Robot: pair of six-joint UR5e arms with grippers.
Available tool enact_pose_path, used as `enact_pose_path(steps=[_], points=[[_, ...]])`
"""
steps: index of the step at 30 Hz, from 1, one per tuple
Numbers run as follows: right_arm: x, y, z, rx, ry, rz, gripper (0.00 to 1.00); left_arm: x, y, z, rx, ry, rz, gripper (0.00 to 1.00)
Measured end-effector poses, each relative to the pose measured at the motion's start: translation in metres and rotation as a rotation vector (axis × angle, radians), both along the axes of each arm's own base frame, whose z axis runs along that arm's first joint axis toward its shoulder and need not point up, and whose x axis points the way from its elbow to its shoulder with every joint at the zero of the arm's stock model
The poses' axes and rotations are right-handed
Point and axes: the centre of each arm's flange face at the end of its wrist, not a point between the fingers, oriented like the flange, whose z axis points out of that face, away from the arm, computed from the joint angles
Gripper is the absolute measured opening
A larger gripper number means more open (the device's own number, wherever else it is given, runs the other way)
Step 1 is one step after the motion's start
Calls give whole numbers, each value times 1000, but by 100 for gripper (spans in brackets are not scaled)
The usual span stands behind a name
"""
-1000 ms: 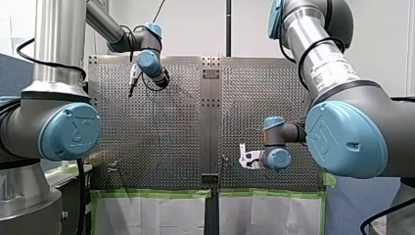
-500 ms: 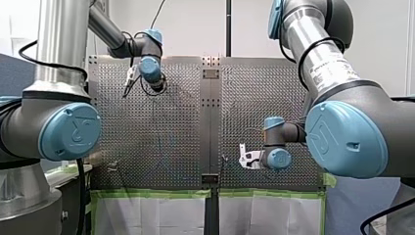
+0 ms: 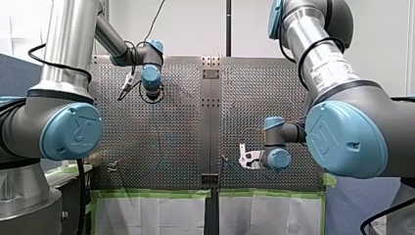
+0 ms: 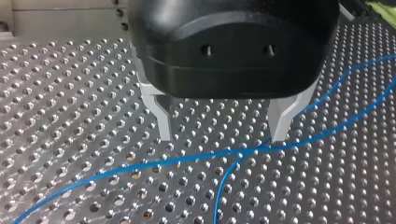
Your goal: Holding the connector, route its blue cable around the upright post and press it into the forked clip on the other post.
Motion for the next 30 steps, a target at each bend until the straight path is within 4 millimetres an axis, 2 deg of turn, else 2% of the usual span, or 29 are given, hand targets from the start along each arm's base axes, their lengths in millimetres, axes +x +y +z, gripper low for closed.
enact_pose_path(steps=[12,22,30], points=[[0,0,0,-1,-1,0,0,6,-6,4,93,-31,-51,98],[0,0,0,-2,-2,0,0,15,7,9,168,-71,21,98],[1,0,0,-4,-4,3,0,16,0,12,177,-103,7,98]])
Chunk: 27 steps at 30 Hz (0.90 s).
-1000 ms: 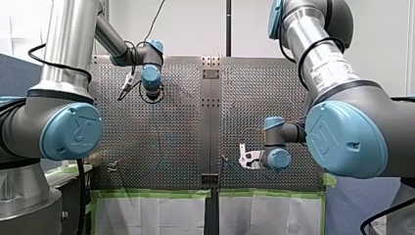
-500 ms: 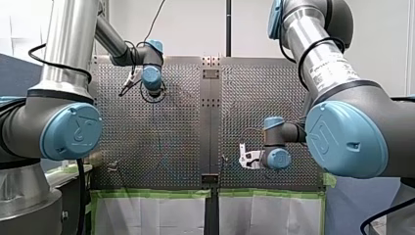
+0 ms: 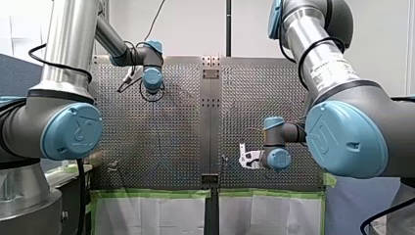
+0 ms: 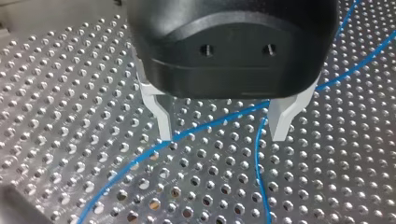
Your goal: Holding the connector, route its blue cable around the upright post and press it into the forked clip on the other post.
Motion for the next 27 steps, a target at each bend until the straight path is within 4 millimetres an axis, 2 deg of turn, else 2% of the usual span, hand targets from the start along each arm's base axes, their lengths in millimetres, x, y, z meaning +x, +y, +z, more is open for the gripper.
enact_pose_path(steps=[12,20,27], points=[[0,0,0,0,-3,3,0,4,-7,3,-12,-47,-15,98],[1,0,0,-1,-3,4,0,13,-9,-16,-7,-27,-11,98],[2,1,0,-2,-4,6,0,25,-7,-8,-15,-52,10,98]])
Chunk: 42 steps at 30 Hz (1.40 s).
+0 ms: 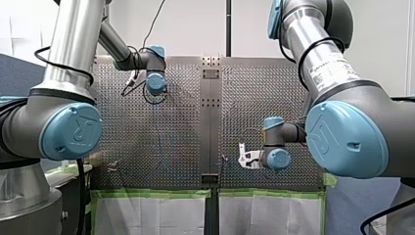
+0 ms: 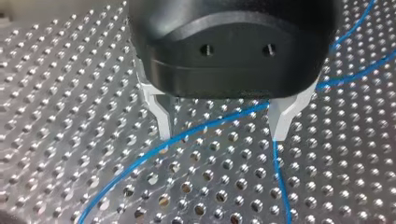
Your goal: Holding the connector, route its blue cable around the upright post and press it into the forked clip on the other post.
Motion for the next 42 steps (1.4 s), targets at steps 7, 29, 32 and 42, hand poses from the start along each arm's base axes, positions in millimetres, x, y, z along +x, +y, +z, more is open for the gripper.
enact_pose_path(steps=[7,29,32,42], points=[[0,0,0,-1,-1,0,0,7,-8,-25,13,51,-8,98],[1,0,0,2,-2,1,0,-10,-2,-71,0,97,74,98],[1,1,0,2,-2,2,0,-9,-3,-83,7,117,75,98],[2,1,0,0,-3,5,0,-1,-8,-132,27,168,92,98]])
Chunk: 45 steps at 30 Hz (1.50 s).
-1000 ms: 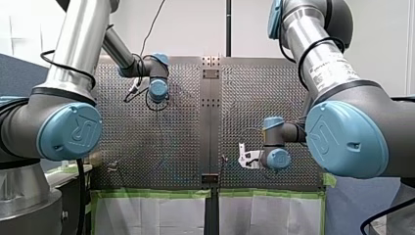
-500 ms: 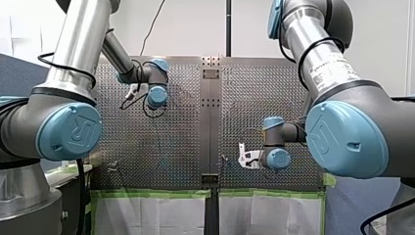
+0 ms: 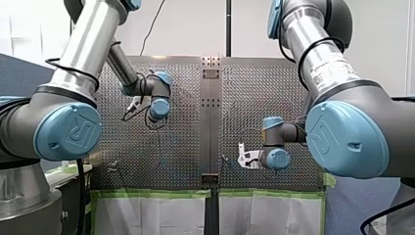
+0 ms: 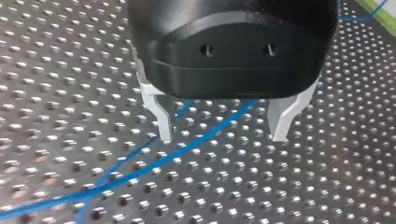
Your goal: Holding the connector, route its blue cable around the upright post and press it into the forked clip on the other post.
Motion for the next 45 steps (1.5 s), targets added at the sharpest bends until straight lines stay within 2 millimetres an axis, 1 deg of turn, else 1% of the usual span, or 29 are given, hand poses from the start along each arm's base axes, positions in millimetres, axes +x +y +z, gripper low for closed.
enact_pose_path(steps=[6,9,16,23,31,37,45], points=[[1,0,0,-1,0,2,0,0,0,-33,18,64,16,98],[1,1,0,0,0,4,0,-2,0,-47,22,96,19,98],[2,2,0,3,1,5,0,-4,-1,-54,2,124,17,98],[2,2,0,5,2,6,0,-10,-10,-58,-11,146,-5,98],[2,2,0,3,1,6,0,-12,-23,-81,-14,199,-39,98],[3,3,0,2,1,8,0,-10,-19,-104,-26,234,-9,98],[4,3,1,-1,-1,10,0,-7,-17,-109,-47,225,22,98]])
